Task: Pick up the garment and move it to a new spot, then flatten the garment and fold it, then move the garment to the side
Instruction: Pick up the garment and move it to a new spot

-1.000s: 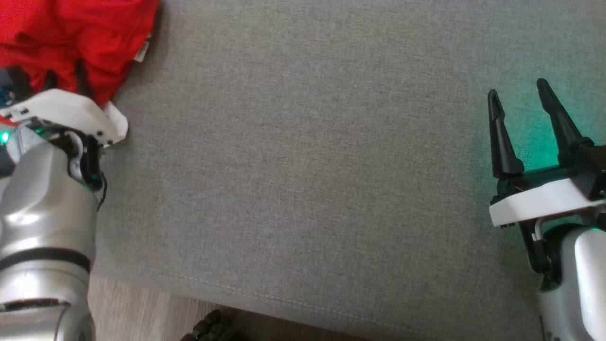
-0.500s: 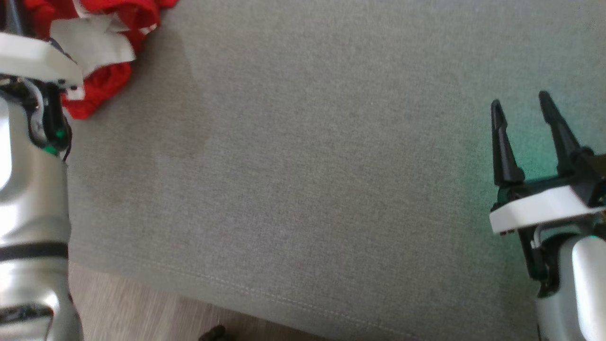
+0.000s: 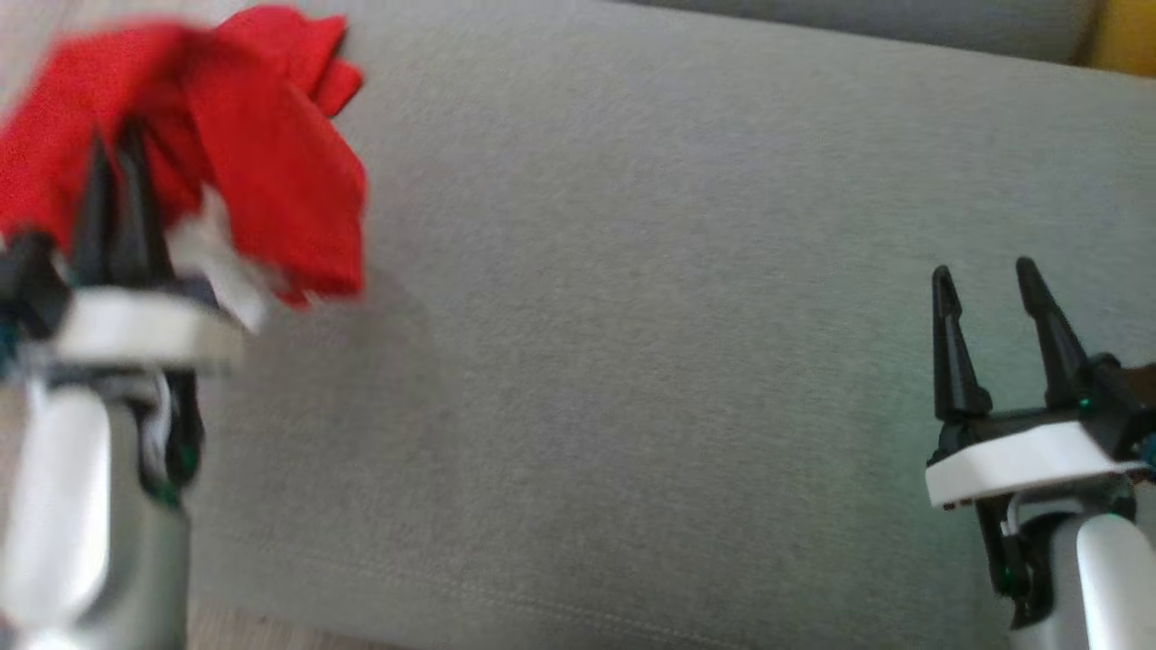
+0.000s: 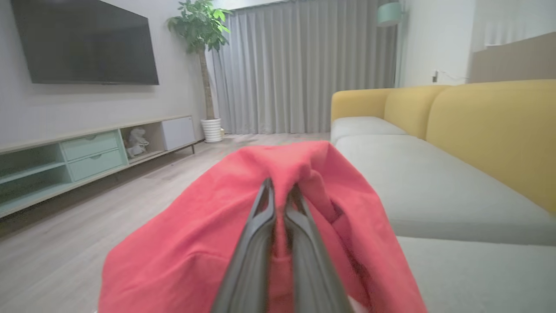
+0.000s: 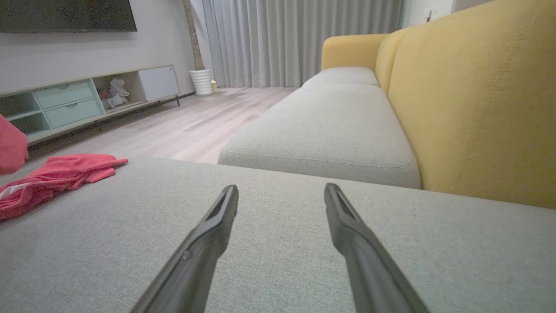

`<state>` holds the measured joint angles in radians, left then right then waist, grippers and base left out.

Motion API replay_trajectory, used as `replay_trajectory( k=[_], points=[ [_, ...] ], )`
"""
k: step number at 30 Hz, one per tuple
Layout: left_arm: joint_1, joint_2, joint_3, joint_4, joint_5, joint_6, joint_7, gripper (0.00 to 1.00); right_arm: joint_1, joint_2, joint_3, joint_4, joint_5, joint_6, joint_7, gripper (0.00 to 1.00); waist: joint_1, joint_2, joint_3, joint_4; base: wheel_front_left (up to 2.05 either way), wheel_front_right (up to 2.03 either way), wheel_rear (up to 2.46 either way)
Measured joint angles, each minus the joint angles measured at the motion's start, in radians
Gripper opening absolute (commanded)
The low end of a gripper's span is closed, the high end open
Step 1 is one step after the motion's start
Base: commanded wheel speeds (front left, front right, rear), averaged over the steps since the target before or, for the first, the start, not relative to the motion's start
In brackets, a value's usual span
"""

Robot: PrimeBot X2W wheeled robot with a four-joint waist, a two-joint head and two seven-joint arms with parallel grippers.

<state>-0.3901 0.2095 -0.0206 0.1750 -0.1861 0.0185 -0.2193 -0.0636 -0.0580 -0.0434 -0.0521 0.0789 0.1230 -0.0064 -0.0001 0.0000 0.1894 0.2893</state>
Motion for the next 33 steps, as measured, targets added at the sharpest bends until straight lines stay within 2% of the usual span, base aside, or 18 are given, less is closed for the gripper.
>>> replay_trajectory(
  k=[9, 14, 16, 20, 24, 33],
  points=[
    [0.345, -0.026, -0.019, -0.303, 0.012, 0.07, 0.097, 0.0, 0.026, 0.01, 0.011, -0.039, 0.034, 0.0, -0.012, 1.0, 0.0, 0.0, -0.042, -0.123, 0.0, 0.0, 0.0],
    [0.39, -0.047, -0.099, -0.347, 0.032, 0.066, 0.13, 0.0, 0.061, 0.011, 0.021, -0.047, 0.053, 0.0, -0.013, 1.0, 0.0, 0.0, -0.051, -0.194, 0.0, 0.0, 0.0],
    [0.381, -0.053, -0.135, -0.345, 0.045, 0.051, 0.132, 0.0, 0.061, 0.011, 0.029, -0.051, 0.055, 0.0, -0.013, 1.0, 0.0, 0.0, -0.049, -0.224, 0.0, 0.0, 0.0],
    [0.332, -0.063, -0.191, -0.309, 0.056, 0.025, 0.14, 0.0, 0.06, 0.011, 0.037, -0.054, 0.064, 0.0, -0.013, 1.0, 0.0, 0.0, -0.041, -0.274, 0.0, 0.0, 0.0],
    [0.199, -0.09, -0.262, -0.217, 0.078, -0.013, 0.14, 0.0, 0.053, 0.012, 0.049, -0.052, 0.079, 0.0, -0.022, 1.0, 0.0, 0.0, -0.02, -0.348, 0.0, 0.0, 0.0],
    [-0.063, -0.132, -0.42, 0.089, 0.125, -0.091, 0.16, 0.0, 0.022, 0.012, 0.073, -0.002, 0.128, 0.0, -0.074, 1.0, 0.0001, 0.0, 0.058, -0.516, 0.0, 0.0, 0.0]
  ],
)
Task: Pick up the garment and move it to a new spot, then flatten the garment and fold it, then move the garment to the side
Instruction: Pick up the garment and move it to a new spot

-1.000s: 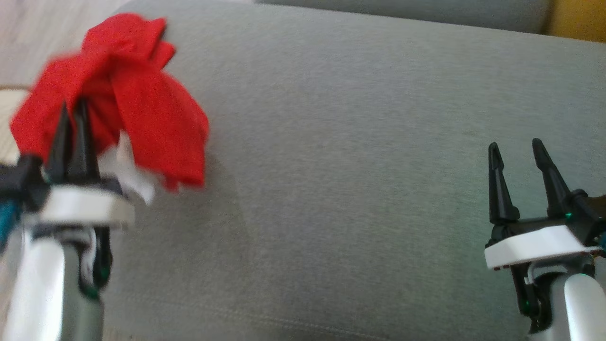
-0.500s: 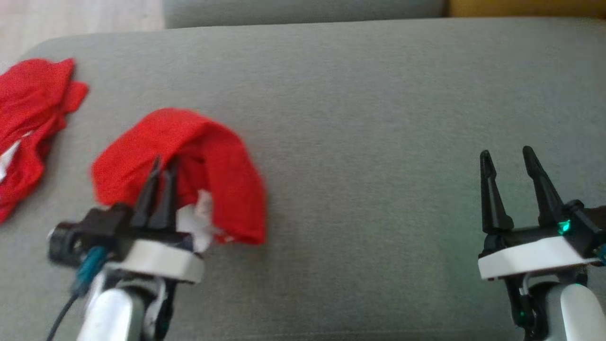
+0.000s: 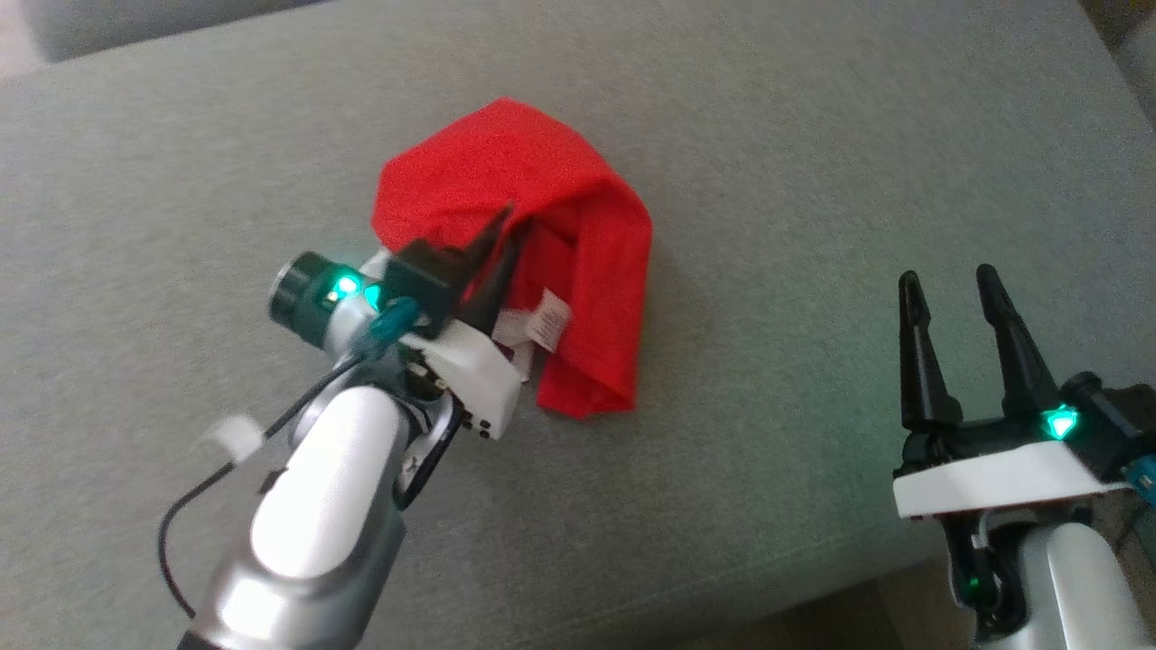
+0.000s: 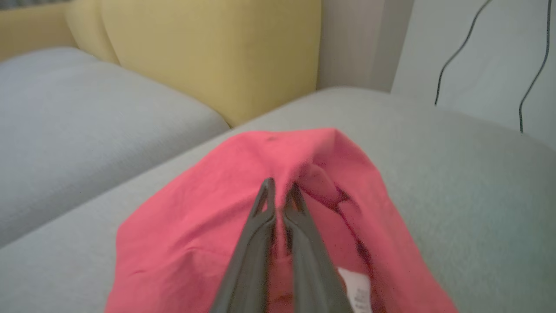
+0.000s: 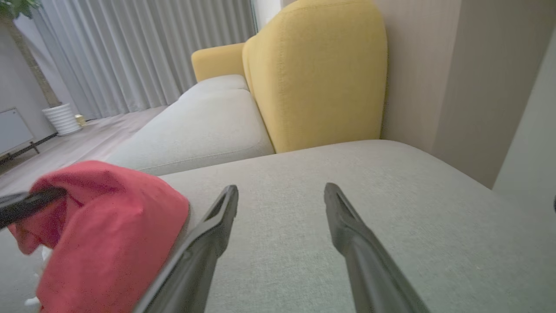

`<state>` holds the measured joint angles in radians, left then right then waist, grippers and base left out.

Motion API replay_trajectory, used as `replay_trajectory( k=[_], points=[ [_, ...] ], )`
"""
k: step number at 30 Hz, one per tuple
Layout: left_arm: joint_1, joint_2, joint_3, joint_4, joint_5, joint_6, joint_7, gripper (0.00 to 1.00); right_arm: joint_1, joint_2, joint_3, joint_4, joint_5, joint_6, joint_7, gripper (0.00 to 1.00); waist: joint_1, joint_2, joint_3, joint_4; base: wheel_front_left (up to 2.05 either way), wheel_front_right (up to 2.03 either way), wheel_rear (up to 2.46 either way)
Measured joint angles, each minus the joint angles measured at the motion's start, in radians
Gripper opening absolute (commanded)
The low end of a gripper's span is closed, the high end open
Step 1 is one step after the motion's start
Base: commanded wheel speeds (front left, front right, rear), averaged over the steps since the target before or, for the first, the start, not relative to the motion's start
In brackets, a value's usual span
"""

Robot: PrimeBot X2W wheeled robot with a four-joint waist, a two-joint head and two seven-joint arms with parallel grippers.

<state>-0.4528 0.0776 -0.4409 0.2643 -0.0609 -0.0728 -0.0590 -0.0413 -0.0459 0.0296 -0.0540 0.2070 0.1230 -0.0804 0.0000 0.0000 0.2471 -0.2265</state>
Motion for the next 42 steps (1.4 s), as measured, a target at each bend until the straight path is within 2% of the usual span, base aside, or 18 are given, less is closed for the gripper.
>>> replay_trajectory(
  k=[6, 7, 8, 9, 10, 13, 17, 23, 27, 29, 34, 42],
  points=[
    [-0.057, -0.007, -0.068, 0.216, 0.002, -0.034, 0.055, 0.0, -0.011, 0.0, 0.004, 0.036, 0.013, 0.0, -0.028, 1.0, 0.0, 0.0, 0.056, -0.066, 0.0, 0.0, 0.0],
    [-0.061, -0.009, -0.073, 0.232, -0.007, -0.036, 0.056, 0.04, -0.011, 0.0, 0.003, 0.04, 0.013, 0.0, -0.034, 1.0, 0.0, 0.0, 0.062, -0.07, 0.0, 0.0, 0.0],
    [-0.066, -0.012, -0.08, 0.243, -0.014, -0.042, 0.055, 0.27, -0.011, 0.0, 0.001, 0.044, 0.014, 0.0, -0.036, 1.0, 0.0001, 0.0, 0.064, -0.069, 0.0, 0.0, 0.0],
    [-0.072, -0.015, -0.089, 0.252, -0.02, -0.042, 0.047, 0.55, -0.011, 0.0, 0.0, 0.048, 0.015, 0.0, -0.039, 1.0, 0.0001, 0.0, 0.065, -0.065, 0.0, 0.0, 0.0],
    [-0.075, -0.016, -0.095, 0.258, -0.025, -0.042, 0.04, 1.0, -0.012, 0.0, 0.0, 0.052, 0.015, 0.0, -0.04, 1.0, 0.0001, 0.0, 0.063, -0.059, 0.0, 0.0, 0.0],
    [-0.072, -0.02, -0.101, 0.26, -0.031, -0.036, 0.001, 1.0, -0.011, 0.0, -0.001, 0.065, 0.013, 0.0, -0.043, 1.0, 0.0001, 0.0, 0.05, -0.03, 0.0, 0.0, 0.0],
    [-0.038, -0.021, -0.097, 0.225, -0.054, 0.009, -0.07, 1.0, -0.011, 0.0, -0.002, 0.067, 0.006, 0.0, -0.041, 1.0, 0.0, 0.0, 0.022, 0.022, 0.0, 0.0, 0.0],
    [0.082, -0.025, -0.018, 0.11, -0.138, 0.12, -0.155, 1.0, -0.009, 0.0, -0.004, 0.063, -0.026, 0.0, -0.015, 1.0, 0.0, 0.0, -0.025, 0.118, 0.0, 0.0, 0.0],
    [0.138, -0.014, 0.057, 0.027, -0.14, 0.203, -0.181, 1.0, -0.007, 0.0, -0.014, 0.056, -0.043, 0.0, 0.005, 1.0, 0.0, 0.0, -0.049, 0.188, 0.0, 0.0, 0.0],
    [0.165, -0.002, 0.087, -0.002, -0.14, 0.229, -0.186, 1.0, -0.005, 0.0, -0.018, 0.048, -0.052, 0.0, 0.014, 1.0, 0.0, 0.0, -0.06, 0.22, 0.0, 0.0, 0.0],
    [0.265, 0.07, 0.138, -0.044, -0.14, 0.252, -0.189, 1.0, -0.004, 0.0, -0.021, 0.035, -0.059, 0.0, 0.034, 1.0, 0.0, 0.0, -0.092, 0.296, 0.0, 0.0, 0.0],
    [0.332, 0.091, 0.133, -0.069, -0.153, 0.239, -0.19, 1.0, 0.04, 0.0, -0.024, 0.031, -0.065, 0.0, 0.046, 1.0, 0.0, 0.0, -0.135, 0.315, 0.0, 0.0, 0.0]
  ],
)
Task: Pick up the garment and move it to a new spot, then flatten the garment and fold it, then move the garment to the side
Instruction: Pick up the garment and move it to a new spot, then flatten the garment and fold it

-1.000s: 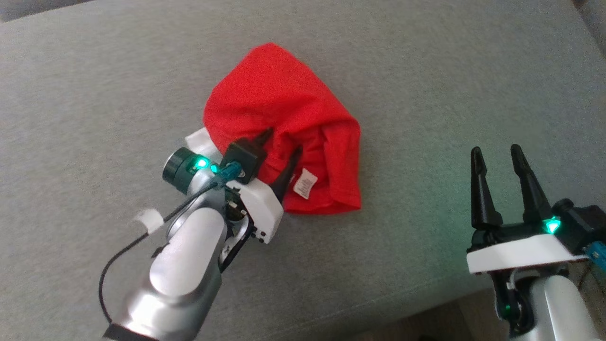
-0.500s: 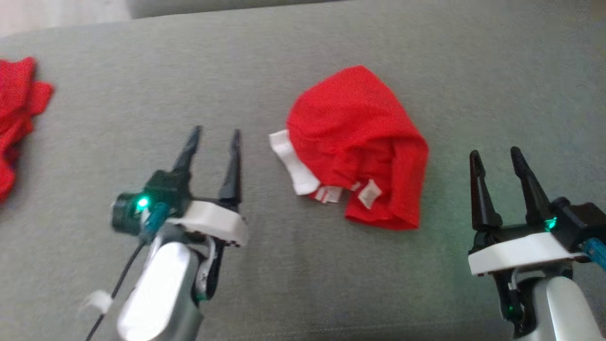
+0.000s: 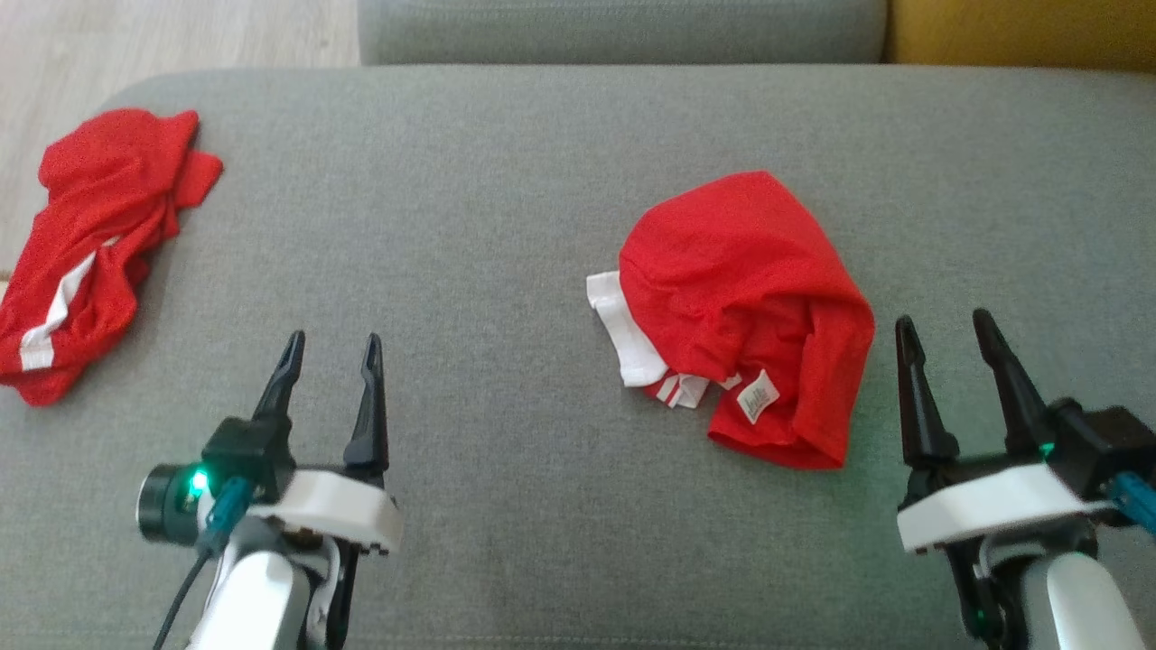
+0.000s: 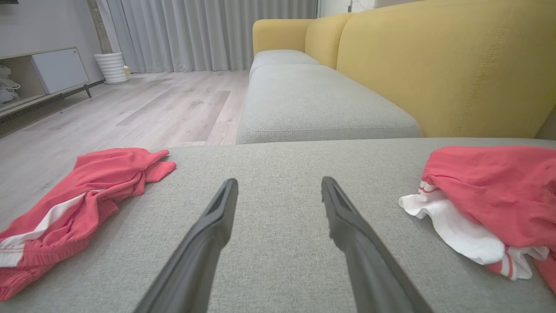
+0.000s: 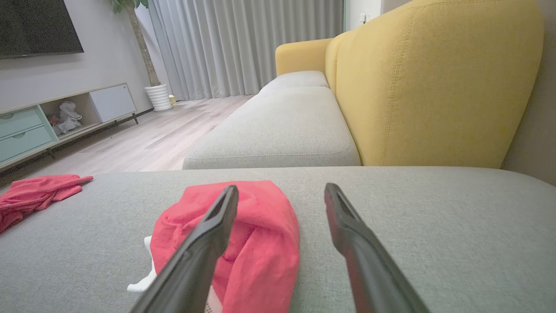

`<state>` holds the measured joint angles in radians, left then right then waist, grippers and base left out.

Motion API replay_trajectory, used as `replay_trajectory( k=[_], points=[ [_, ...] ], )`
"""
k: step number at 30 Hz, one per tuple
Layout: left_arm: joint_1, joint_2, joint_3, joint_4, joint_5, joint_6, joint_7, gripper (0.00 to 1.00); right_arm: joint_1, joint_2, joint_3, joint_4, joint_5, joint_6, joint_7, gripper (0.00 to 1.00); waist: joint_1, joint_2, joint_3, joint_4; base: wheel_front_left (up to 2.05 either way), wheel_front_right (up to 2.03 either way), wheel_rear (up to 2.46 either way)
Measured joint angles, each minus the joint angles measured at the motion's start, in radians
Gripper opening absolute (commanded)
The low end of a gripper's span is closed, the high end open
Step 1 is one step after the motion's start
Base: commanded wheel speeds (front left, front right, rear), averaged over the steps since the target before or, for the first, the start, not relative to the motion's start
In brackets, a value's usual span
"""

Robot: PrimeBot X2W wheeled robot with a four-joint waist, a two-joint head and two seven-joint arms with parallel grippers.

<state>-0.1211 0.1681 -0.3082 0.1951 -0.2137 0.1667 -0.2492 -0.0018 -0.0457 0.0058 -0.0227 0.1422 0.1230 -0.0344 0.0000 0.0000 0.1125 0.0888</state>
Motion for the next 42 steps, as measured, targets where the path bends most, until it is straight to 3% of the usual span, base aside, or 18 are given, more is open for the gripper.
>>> replay_trajectory(
  k=[15, 42],
  points=[
    [0.104, 0.03, -0.022, -0.043, 0.0, 0.002, 0.03, 1.0, 0.097, 0.001, -0.015, -0.002, -0.002, 0.0, 0.018, 1.0, 0.0, 0.0, -0.088, -0.015, 0.0, 0.0, 0.0],
    [0.107, 0.038, -0.04, -0.053, -0.008, 0.013, 0.036, 1.0, 0.095, 0.001, -0.003, -0.01, -0.011, 0.0, 0.023, 1.0, 0.0, 0.0, -0.074, -0.015, 0.0, 0.0, 0.0]
  ],
)
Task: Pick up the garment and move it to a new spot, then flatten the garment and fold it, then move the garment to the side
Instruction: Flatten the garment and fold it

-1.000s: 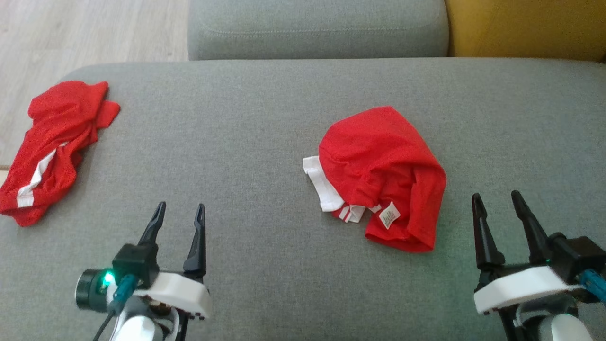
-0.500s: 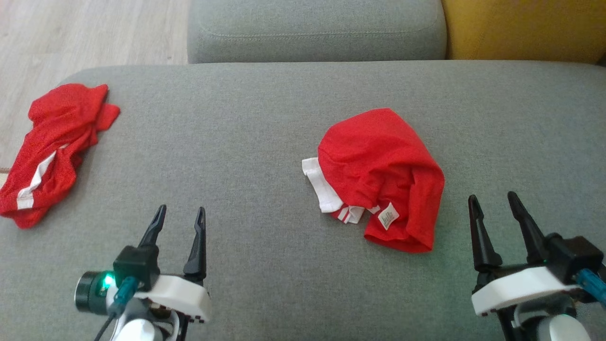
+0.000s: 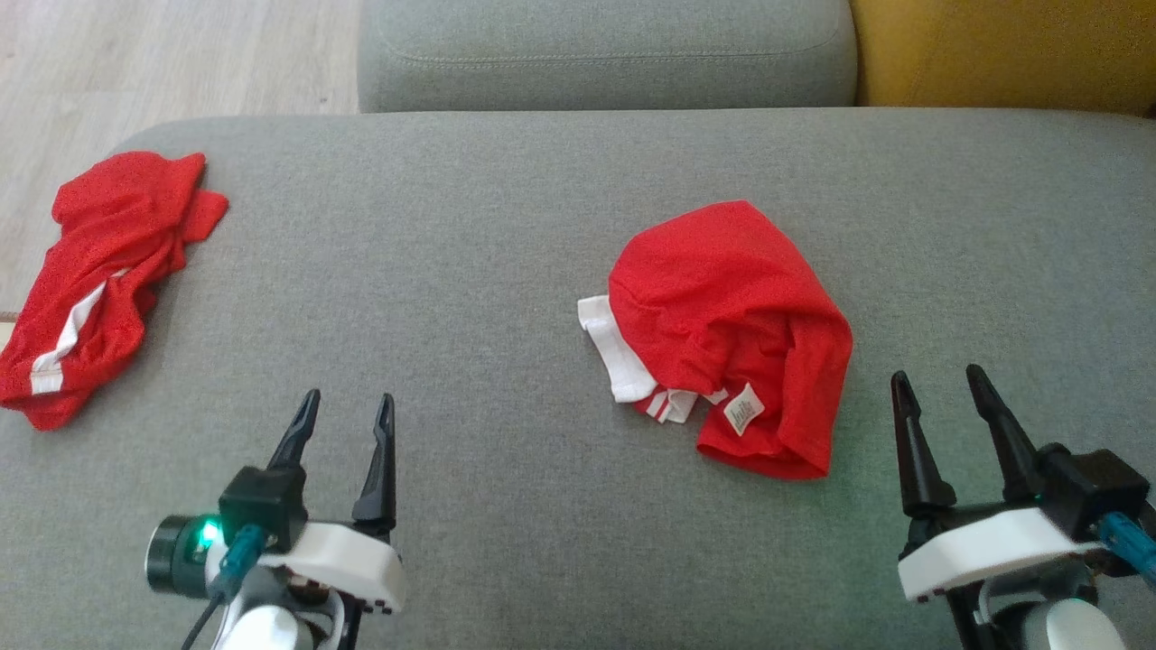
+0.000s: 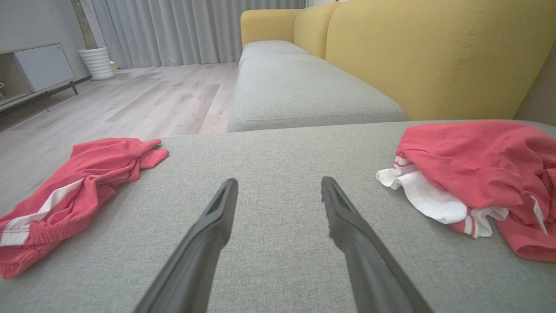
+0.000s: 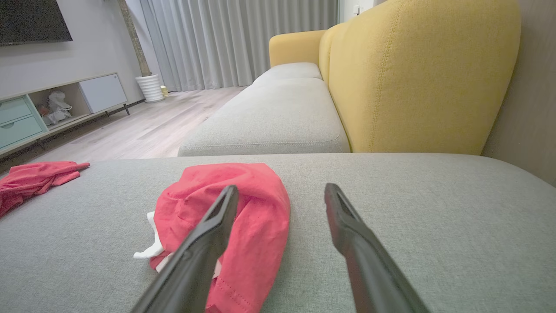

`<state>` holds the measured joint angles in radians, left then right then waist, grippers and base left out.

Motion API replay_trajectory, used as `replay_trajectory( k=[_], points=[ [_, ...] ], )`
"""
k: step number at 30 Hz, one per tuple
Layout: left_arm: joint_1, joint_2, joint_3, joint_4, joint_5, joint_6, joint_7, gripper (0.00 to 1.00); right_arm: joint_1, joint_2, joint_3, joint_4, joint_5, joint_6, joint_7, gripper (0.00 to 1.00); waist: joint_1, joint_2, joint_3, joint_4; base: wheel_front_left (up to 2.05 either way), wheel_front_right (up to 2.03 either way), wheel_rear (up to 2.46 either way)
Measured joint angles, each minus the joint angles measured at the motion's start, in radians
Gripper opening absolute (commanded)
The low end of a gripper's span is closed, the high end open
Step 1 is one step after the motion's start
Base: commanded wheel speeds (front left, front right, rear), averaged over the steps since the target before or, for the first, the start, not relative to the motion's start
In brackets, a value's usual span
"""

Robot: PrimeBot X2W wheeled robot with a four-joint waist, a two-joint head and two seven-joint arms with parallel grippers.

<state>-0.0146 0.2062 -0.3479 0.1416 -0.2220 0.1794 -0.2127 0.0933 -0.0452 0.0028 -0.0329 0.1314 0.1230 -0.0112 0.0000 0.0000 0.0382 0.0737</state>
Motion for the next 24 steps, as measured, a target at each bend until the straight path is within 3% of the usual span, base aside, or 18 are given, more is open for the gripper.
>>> replay_trajectory(
  k=[8, 18, 24],
  points=[
    [-0.039, -0.002, -0.025, 0.002, 0.0, 0.0, 0.0, 1.0, -0.008, 0.0, 0.048, 0.027, -0.03, 0.0, 0.035, 1.0, 0.0, 0.0, 0.024, 0.02, 0.0, 0.0, 0.0],
    [-0.166, -0.053, -0.063, 0.021, 0.008, -0.016, -0.021, 1.0, -0.231, -0.019, 0.216, 0.235, -0.166, 0.0, 0.09, 1.0, 0.0001, 0.0, 0.111, 0.102, 0.0, 0.0, 0.0],
    [-0.196, -0.067, -0.064, 0.046, 0.008, -0.021, -0.028, 1.0, -0.294, -0.032, 0.22, 0.36, -0.193, 0.0, 0.126, 1.0, 0.0001, 0.0, 0.144, 0.153, 0.0, 0.0, 0.0]
  ],
)
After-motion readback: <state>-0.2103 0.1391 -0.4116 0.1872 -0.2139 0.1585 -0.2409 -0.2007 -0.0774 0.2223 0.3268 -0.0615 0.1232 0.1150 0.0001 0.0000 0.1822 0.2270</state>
